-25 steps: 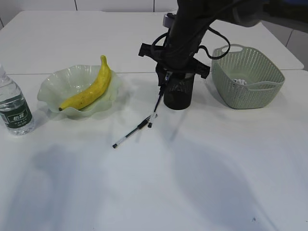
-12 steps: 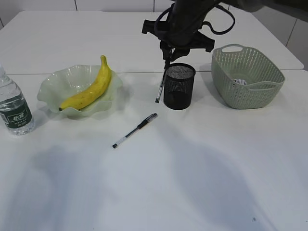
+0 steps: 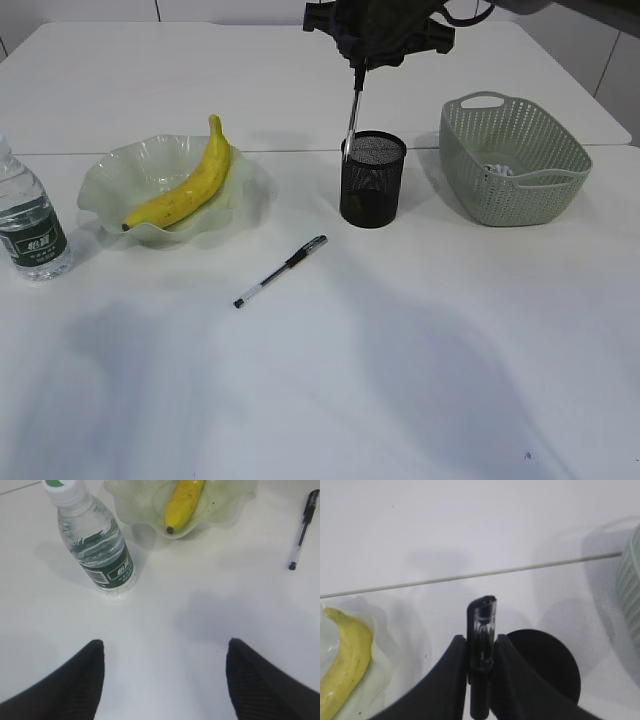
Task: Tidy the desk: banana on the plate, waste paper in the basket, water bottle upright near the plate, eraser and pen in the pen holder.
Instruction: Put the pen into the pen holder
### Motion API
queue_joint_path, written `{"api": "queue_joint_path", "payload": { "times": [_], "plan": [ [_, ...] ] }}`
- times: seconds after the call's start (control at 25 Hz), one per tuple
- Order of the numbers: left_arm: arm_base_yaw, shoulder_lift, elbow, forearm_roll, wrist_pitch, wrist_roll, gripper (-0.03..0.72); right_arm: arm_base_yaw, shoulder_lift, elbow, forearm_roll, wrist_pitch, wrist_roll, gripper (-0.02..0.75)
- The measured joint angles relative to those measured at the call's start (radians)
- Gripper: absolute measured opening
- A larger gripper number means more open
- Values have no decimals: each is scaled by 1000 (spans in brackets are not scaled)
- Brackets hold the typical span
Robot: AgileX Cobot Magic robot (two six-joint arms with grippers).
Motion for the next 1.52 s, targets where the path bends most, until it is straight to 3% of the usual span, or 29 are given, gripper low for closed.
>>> {"api": "queue_joint_path", "payload": {
  "times": [0.64,1.52],
  "plan": [
    [0,0,0,0,-43,0,538,0,0,0,-372,-245,0,121],
    [0,0,0,0,-89,0,538,-34,67,-2,-404,-294,0,120]
  ]
}}
